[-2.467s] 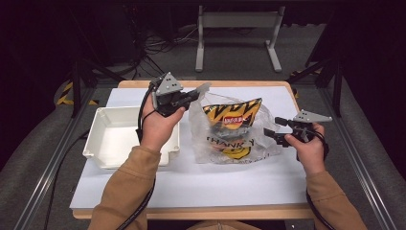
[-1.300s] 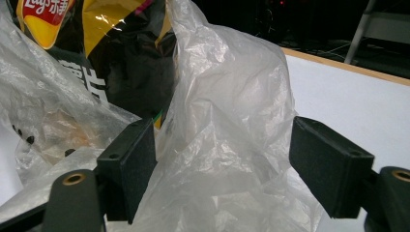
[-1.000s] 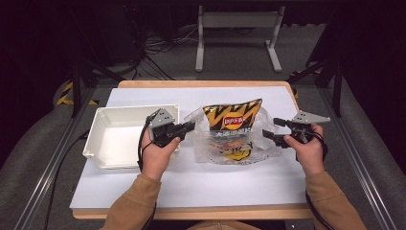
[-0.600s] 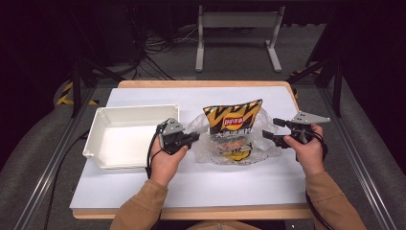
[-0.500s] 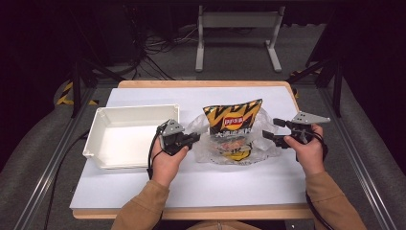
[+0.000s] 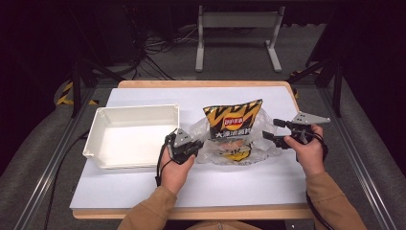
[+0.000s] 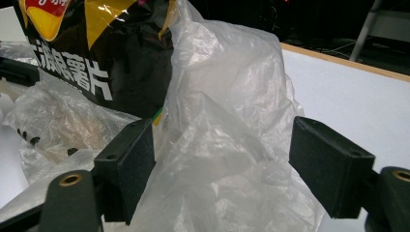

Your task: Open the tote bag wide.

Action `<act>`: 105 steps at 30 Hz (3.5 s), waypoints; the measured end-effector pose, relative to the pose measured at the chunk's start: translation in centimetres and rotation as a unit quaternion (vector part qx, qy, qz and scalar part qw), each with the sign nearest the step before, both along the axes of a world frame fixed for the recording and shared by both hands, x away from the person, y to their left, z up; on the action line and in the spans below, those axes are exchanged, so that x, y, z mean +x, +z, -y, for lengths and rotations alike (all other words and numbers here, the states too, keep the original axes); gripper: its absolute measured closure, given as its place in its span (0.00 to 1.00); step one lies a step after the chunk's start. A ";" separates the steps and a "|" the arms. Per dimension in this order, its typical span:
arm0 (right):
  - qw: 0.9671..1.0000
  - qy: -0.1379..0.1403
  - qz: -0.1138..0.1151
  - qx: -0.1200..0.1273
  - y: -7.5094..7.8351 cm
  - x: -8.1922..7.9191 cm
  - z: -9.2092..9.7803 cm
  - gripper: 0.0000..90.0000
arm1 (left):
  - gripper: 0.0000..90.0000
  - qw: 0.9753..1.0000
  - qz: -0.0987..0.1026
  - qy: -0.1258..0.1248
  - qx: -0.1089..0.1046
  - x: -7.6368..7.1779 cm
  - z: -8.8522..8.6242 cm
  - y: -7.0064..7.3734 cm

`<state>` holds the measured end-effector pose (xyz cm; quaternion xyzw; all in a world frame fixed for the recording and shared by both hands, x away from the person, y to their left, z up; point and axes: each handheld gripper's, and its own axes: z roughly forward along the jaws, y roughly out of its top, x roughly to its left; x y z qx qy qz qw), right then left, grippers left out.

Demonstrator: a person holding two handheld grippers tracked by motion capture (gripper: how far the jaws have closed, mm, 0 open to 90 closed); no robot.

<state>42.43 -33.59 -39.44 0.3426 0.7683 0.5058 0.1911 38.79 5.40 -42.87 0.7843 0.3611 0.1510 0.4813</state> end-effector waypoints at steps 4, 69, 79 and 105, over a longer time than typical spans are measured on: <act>1.000 0.000 -0.002 -0.001 -0.1 0.0 0.0 0.28 | 0.97 1.000 -0.006 -0.002 0.015 -0.1 0.3 -0.3; 0.983 0.049 -0.089 -0.153 -5.2 1.1 -3.4 0.14 | 0.84 0.999 -0.001 -0.004 0.052 -0.4 1.2 -1.0; 0.985 0.045 -0.088 -0.140 -3.9 0.8 -2.6 0.14 | 0.43 1.000 -0.002 -0.024 0.006 -1.0 1.4 0.1; 0.993 0.029 -0.039 -0.112 0.4 -1.0 0.0 0.14 | 0.18 0.996 0.065 -0.003 -0.066 -2.5 -2.5 7.1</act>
